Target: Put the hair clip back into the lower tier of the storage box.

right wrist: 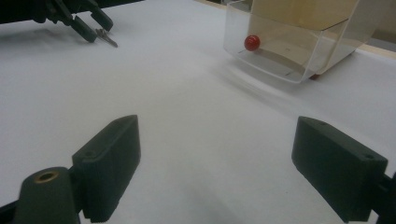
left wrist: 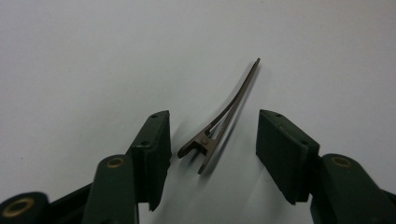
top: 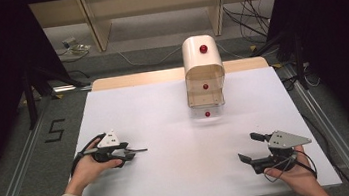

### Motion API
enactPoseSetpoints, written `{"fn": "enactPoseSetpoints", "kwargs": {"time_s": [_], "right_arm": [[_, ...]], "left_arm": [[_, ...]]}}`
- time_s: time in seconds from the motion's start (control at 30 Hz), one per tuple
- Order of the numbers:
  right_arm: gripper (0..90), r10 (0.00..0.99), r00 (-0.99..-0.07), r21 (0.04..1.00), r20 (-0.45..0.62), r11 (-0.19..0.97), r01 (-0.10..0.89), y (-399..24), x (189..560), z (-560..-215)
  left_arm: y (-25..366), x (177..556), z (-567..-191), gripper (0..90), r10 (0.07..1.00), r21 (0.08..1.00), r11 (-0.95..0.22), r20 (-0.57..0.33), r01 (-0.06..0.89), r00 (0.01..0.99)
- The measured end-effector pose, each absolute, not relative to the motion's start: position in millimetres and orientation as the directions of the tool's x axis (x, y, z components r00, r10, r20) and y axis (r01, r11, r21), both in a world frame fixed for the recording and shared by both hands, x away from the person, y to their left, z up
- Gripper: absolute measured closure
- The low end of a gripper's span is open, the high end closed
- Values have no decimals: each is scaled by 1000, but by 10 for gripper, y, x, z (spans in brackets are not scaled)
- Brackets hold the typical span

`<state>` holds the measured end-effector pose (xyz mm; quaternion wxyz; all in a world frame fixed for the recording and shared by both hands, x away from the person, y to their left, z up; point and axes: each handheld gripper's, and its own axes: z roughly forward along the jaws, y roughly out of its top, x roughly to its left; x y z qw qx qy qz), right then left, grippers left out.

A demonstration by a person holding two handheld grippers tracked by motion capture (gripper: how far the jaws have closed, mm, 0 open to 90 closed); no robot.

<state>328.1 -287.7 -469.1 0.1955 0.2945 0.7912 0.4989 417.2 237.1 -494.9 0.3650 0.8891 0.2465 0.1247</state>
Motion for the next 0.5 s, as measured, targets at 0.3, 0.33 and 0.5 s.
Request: {"fn": "enactPoseSetpoints", "kwargs": {"time_s": [0.3, 0.33, 0.5], "right_arm": [[161, 659, -752, 906, -13, 326, 270, -2875, 3283, -4693], [161, 659, -752, 906, -13, 326, 270, -2875, 3283, -4693], [161, 660, -751, 905, -15, 328, 270, -2878, 3282, -4691]], "left_arm": [[2373, 4157, -4948, 577, 524, 712, -601, 7, 364, 852], [2373, 4157, -4948, 587, 524, 712, -601, 7, 364, 852], [2365, 4138, -4939, 671, 506, 708, -612, 7, 353, 862]]}}
